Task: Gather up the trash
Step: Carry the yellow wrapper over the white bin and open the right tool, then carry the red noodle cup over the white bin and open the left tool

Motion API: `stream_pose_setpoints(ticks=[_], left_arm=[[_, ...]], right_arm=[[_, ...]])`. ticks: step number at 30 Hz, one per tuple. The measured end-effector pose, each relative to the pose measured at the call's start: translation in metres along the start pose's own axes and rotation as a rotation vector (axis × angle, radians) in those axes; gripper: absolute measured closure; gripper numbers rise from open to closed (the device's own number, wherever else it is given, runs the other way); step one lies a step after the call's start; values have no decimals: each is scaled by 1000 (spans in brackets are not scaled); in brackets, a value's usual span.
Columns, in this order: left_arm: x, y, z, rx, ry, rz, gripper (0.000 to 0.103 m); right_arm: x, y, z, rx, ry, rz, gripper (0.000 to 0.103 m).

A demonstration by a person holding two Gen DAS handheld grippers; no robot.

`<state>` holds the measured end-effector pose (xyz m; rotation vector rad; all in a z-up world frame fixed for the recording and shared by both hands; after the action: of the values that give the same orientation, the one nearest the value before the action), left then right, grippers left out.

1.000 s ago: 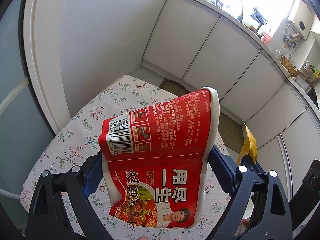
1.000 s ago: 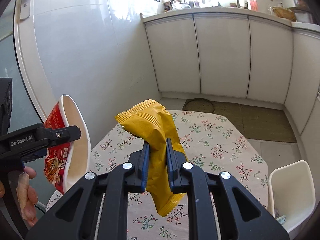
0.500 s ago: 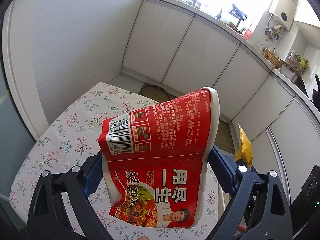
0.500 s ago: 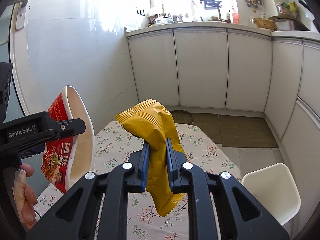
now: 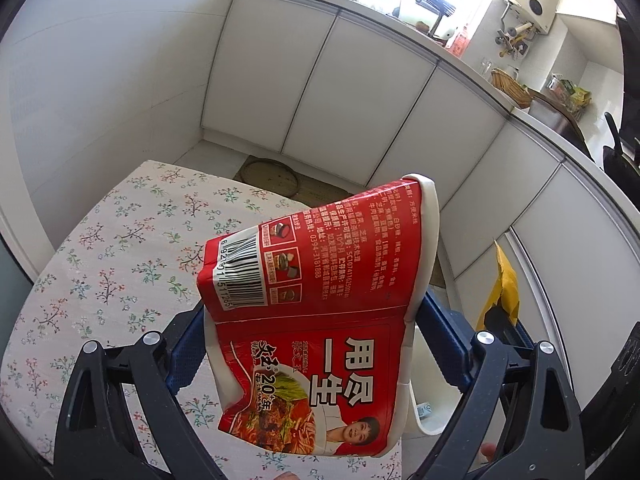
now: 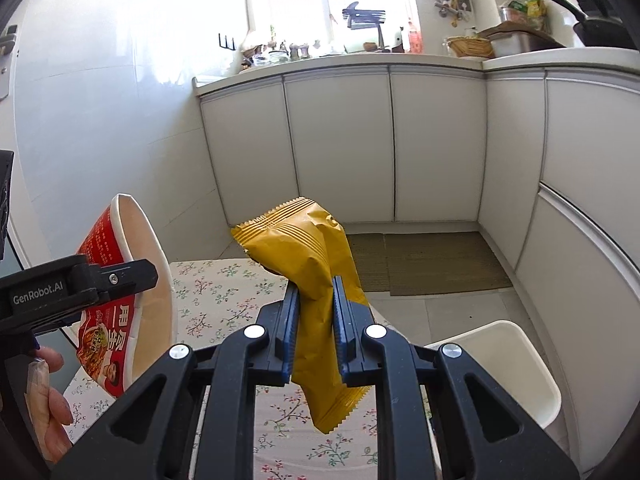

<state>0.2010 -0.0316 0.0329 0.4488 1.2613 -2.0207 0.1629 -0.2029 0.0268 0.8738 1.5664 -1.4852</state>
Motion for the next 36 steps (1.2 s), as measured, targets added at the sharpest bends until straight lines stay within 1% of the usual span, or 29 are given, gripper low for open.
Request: stream_pose_setpoints(ticks=[8,15,18,19,20,24,25,26,30,36], left_arm=[[18,12,32,30,34,-31,14],[38,25,68,61,71,-65,14],[48,33,86,73,89,-82,14],[52,35,91,77,95,-88,14],[55,38,98,80,102,-93,14],[70,50,119,89,136,-116,14],[76,55,125,92,147,-125,14],[80,58,130,95,155,-133,14],[100,76,151,116,181,-180,14],[133,98,181,128,278,-206,14]], right_arm=[[14,-9,54,115,81,-19,87],[39,-4,105,226,142,-89,86],[50,-2,130,255,182,-114,84],[52,-1,138,256,197,-123,80],[56,-1,145,256,214,-136,73],[67,-3,175,291,269,-156,64],[70,-7,182,306,284,-157,56],[72,-10,190,317,296,-156,50],[80,-26,216,353,341,-143,42],[87,-58,254,396,453,-99,41]])
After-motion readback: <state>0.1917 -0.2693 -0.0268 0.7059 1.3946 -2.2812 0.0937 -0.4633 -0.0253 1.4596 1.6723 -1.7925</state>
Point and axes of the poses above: each gripper's, at about its wrist camera, not at the fingertips, and y roughly the way its jaws point, z to its right, x to its underside, the point moved 4 cm from there along y, roughly the way its jaws point, and after that the axes turned 10 degrees about -y, right-handed, at the moved point
